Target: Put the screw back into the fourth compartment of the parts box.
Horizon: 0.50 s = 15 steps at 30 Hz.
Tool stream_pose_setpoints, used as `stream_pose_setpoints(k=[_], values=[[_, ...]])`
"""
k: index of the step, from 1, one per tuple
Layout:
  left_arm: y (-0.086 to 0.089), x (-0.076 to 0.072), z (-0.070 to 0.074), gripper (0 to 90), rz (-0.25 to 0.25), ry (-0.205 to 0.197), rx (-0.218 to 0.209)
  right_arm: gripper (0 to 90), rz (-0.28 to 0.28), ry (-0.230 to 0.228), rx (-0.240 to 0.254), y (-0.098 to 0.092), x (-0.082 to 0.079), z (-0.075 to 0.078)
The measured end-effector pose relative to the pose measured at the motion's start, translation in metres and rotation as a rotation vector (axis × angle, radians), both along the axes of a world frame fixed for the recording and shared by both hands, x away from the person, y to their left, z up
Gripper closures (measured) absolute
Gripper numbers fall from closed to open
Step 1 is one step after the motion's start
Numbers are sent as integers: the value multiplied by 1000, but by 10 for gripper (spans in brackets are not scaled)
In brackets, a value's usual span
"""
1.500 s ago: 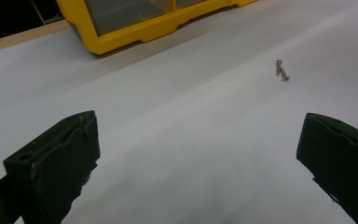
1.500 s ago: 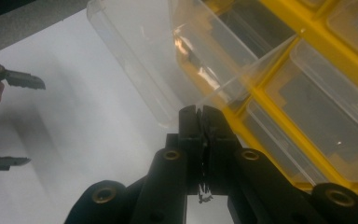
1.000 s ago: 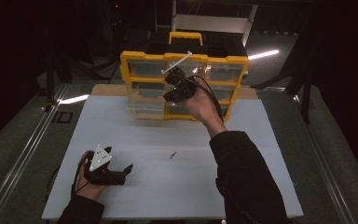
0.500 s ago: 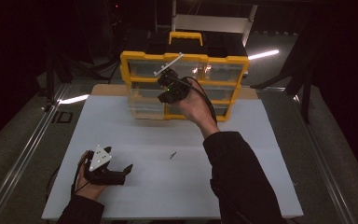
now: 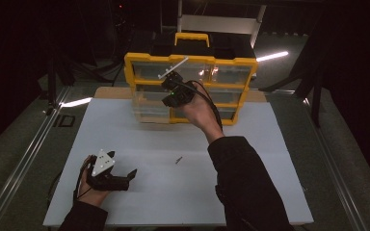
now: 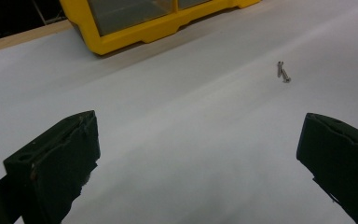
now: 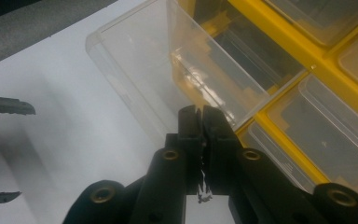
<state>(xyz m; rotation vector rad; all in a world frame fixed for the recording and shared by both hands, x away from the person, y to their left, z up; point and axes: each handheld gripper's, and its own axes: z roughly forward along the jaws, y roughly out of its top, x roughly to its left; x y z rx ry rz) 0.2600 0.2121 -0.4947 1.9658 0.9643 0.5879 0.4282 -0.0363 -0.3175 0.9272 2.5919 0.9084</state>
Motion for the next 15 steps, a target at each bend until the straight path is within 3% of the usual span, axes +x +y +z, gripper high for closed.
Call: stream_pose_setpoints(k=[10, 15], values=[[-1, 0, 0, 0, -1, 0, 4, 797, 17, -3, 9, -3, -3, 2], [-1, 0, 0, 0, -1, 0, 4, 698, 34, -20, 1, -6, -7, 3]])
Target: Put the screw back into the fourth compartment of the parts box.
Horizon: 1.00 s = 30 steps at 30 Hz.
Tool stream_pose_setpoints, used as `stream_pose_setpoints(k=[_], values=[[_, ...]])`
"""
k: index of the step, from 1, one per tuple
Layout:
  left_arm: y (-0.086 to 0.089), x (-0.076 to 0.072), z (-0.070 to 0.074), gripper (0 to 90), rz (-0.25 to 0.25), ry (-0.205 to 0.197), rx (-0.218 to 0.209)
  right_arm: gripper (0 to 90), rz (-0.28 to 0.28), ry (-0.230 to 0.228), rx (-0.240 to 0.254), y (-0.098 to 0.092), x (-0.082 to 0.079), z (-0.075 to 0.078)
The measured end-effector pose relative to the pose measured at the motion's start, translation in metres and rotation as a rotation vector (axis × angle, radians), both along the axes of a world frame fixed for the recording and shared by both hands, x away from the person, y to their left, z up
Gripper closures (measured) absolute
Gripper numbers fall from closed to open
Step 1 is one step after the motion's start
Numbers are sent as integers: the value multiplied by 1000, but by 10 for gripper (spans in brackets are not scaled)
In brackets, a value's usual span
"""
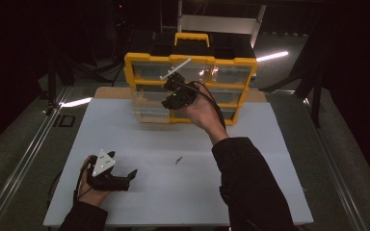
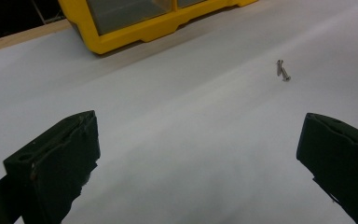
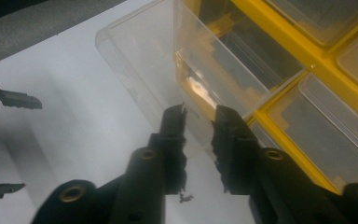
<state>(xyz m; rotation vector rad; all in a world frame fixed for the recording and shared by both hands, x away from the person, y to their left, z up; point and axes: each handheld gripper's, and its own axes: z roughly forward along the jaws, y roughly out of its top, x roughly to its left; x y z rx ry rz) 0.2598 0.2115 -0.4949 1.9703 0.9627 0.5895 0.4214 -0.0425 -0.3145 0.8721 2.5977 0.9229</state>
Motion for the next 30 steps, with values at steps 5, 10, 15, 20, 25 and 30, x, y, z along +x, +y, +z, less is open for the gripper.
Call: stream_pose_setpoints(k=[5, 10, 15, 20, 25, 30], values=[[0, 0, 0, 0, 1, 0, -1, 546, 12, -17, -4, -7, -4, 0], [-1, 0, 0, 0, -2, 2, 3, 455, 24, -19, -17, -16, -8, -6], [-1, 0, 0, 0, -2, 3, 4, 350, 48, -23, -35, -23, -14, -12], [-1, 0, 0, 0, -2, 2, 5, 310, 62, -19, -47, -29, -19, -23], [-1, 0, -1, 0, -3, 4, 8, 297, 88, 3, -59, -31, -25, -39], [-1, 0, -1, 0, -3, 5, 9, 293, 123, 14, -71, -31, -30, -58]])
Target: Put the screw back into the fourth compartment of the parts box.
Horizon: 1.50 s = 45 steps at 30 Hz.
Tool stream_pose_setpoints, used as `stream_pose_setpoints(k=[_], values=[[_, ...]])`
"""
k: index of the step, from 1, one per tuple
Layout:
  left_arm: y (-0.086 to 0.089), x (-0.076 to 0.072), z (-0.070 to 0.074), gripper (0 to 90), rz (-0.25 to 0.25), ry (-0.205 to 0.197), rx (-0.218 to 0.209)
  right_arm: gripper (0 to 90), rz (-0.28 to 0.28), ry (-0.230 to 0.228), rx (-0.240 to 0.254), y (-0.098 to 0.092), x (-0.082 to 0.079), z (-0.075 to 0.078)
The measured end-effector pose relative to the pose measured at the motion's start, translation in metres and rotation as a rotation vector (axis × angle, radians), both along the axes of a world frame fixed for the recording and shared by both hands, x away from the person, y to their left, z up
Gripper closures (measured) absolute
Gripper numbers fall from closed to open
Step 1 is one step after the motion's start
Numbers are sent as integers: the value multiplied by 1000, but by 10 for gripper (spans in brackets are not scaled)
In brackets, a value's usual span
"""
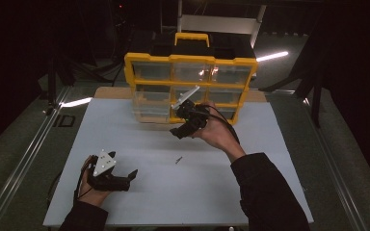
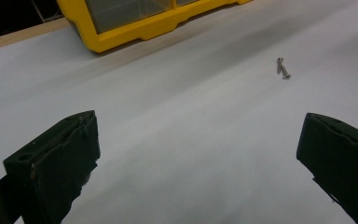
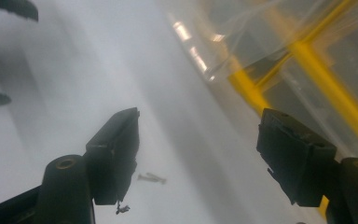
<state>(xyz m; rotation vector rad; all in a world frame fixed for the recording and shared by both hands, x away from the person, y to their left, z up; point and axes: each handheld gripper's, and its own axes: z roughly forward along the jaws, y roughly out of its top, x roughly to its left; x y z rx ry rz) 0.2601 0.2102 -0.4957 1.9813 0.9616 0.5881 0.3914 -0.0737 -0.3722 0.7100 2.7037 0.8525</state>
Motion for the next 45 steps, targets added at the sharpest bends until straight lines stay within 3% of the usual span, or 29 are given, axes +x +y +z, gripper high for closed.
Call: stream_pose_setpoints(k=[16, 23, 31, 38, 45], values=[[0, 0, 0, 0, -2, 0, 3, 310, 35, 64, -20, 2, -9, -60], [0, 0, 0, 0, -1, 0, 4, 321, 38, 69, -26, 3, -11, -79], [0, 0, 0, 0, -2, 0, 4, 407, 51, 108, -27, 5, -11, -101], [-1, 0, 0, 0, -2, 0, 6, 490, 57, 118, -86, 7, -10, -119], [-1, 0, 0, 0, -1, 0, 6, 569, 55, 137, -103, 7, -8, -128]])
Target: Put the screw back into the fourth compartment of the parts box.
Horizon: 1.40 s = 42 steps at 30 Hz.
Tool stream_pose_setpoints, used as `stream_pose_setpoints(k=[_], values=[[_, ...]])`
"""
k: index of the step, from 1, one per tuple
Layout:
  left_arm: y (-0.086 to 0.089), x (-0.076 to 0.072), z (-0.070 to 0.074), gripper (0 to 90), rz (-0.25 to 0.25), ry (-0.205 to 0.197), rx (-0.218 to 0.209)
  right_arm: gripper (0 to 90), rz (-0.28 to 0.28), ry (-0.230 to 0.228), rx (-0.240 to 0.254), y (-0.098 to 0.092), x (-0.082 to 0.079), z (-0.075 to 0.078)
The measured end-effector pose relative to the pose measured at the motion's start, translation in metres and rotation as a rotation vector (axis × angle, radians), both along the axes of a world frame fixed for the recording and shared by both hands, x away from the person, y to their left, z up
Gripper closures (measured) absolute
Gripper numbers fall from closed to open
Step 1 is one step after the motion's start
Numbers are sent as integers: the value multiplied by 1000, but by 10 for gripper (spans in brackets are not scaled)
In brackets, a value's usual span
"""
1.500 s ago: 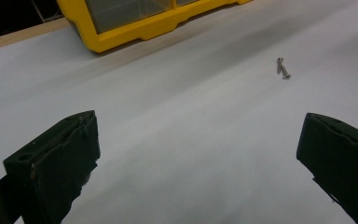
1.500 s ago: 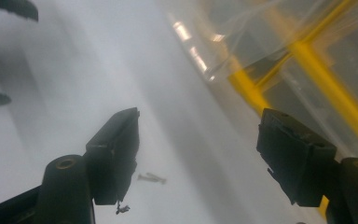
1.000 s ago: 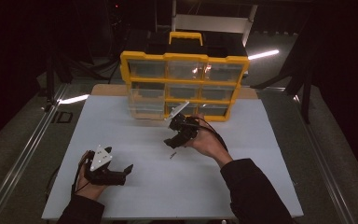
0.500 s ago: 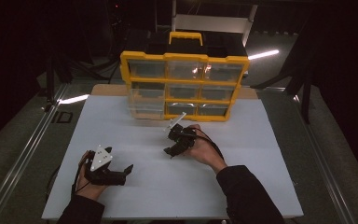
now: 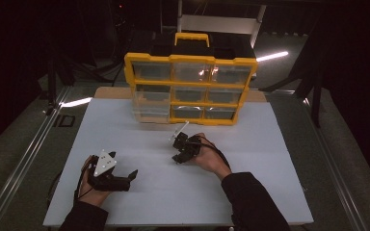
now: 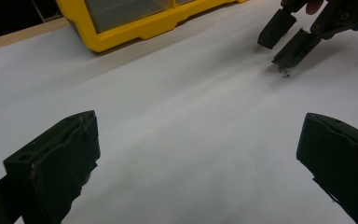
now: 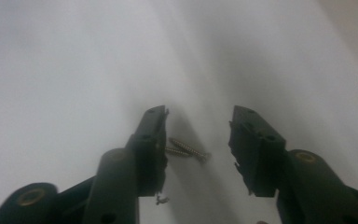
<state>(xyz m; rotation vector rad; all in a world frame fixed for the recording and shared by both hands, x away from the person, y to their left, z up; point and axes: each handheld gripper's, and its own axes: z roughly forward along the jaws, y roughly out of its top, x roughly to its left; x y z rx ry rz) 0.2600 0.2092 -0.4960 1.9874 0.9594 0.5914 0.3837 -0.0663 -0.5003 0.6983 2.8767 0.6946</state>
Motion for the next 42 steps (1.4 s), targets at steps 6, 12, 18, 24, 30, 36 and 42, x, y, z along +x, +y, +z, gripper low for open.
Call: stream_pose_setpoints(k=[6, 12, 18, 24, 30, 36, 42], values=[[0, 0, 0, 0, 0, -1, 0, 632, 8, 21, -11, 0, 1, -5], [0, 0, 0, 0, 2, 0, 1, 703, 8, 38, -17, 0, 3, -6], [-1, 0, 0, 0, 2, 0, 2, 792, 12, 35, -32, 1, 3, -5], [-1, 0, 0, 0, 2, 0, 2, 847, 29, 27, -62, 6, 1, -4], [0, 0, 0, 0, 2, 0, 1, 858, 38, 43, -120, 11, 2, -2], [-1, 0, 0, 0, 1, 0, 1, 875, 36, 46, -144, 14, 3, -1], [-1, 0, 0, 0, 2, 0, 1, 878, 31, 50, -160, 15, 2, 0]])
